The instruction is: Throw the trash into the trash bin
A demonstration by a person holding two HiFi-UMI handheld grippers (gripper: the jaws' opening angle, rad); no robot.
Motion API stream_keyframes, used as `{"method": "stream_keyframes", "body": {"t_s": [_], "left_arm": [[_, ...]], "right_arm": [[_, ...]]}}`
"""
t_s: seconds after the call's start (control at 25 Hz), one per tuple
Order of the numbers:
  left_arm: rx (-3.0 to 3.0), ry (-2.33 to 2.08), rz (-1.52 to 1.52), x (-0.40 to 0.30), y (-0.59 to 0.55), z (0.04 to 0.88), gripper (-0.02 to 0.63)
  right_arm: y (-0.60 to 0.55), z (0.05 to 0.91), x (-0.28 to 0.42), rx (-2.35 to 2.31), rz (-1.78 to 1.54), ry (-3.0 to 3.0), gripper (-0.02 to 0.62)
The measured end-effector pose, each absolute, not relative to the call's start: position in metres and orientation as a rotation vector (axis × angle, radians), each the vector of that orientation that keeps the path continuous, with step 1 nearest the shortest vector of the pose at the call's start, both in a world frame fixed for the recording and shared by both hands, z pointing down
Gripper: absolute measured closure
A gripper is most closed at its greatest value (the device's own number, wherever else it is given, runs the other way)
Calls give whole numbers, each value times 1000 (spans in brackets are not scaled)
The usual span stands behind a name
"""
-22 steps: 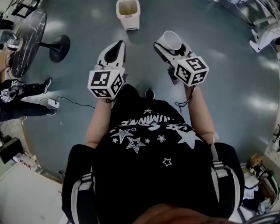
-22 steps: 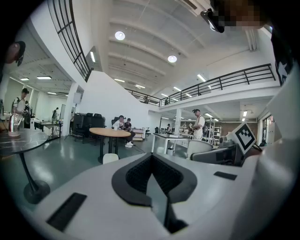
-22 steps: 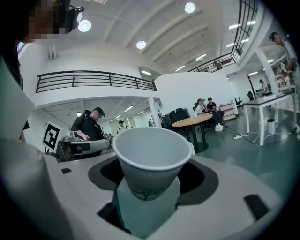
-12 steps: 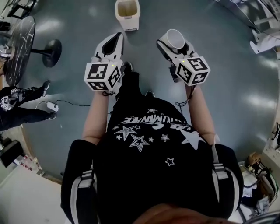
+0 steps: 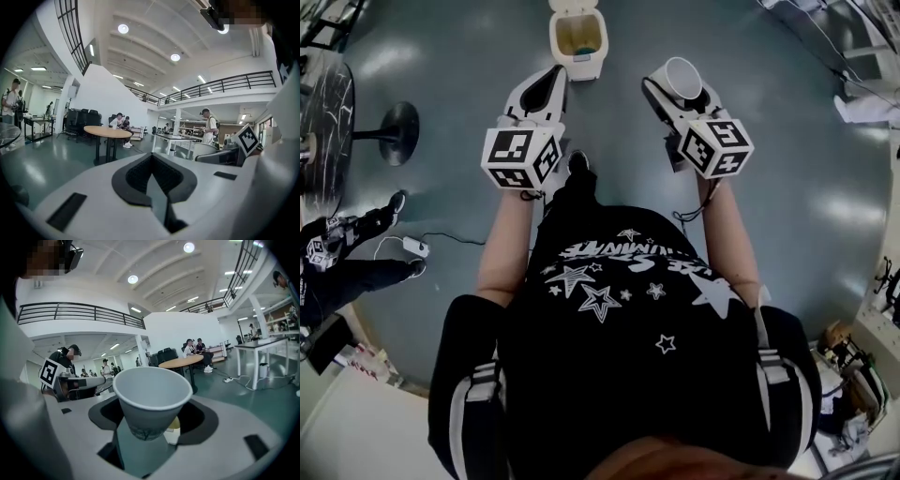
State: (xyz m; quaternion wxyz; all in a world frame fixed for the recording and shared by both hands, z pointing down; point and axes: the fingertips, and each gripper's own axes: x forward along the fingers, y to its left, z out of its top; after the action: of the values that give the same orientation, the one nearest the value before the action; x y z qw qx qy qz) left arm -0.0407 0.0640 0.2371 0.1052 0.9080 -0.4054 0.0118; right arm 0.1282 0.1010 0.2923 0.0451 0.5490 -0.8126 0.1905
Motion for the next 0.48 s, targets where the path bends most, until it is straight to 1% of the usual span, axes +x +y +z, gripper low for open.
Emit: {"method": "stream_keyframes", "body": {"t_s": [0.48], "left_arm": [[2658, -1136, 85, -76, -54, 256, 597]], "right_arm": [[-30, 307, 92, 1713, 632, -2407, 265]]}}
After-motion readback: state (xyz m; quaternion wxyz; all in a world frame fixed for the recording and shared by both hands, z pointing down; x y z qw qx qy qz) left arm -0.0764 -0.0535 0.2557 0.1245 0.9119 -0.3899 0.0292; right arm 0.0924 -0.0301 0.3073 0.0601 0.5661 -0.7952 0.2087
